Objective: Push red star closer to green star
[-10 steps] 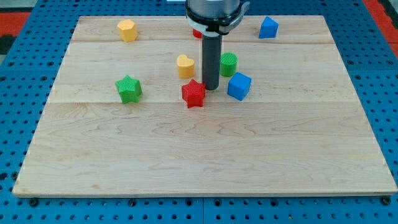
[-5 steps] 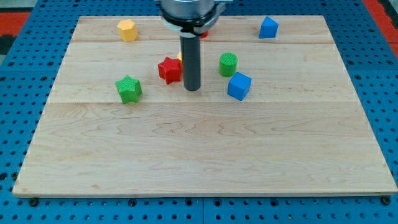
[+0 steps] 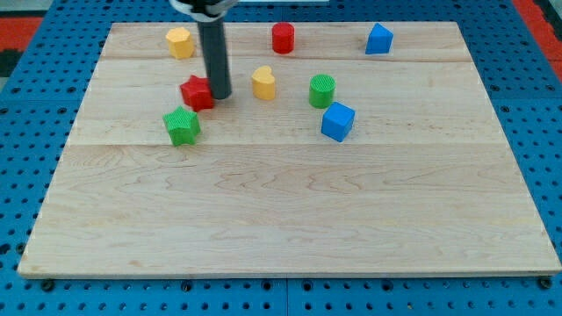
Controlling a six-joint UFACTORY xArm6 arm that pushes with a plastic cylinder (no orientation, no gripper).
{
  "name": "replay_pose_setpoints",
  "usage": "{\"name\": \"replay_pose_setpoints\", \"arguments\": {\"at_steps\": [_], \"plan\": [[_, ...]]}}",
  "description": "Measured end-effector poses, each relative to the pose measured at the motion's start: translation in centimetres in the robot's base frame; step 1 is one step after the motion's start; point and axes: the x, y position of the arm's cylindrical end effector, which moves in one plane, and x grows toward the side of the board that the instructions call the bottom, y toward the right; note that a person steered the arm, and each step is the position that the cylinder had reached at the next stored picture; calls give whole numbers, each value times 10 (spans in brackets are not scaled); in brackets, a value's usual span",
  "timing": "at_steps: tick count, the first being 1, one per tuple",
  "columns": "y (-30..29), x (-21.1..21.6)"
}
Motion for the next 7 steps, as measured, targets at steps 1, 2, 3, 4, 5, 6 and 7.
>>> {"name": "replay_pose_setpoints", "arguments": {"at_steps": [1,2,3,4,5,6,7], "plan": [[-71,19],[-58,-4],[-112,-16],[-164,-12],[-120,19],[-106,20],[-98,18]]}}
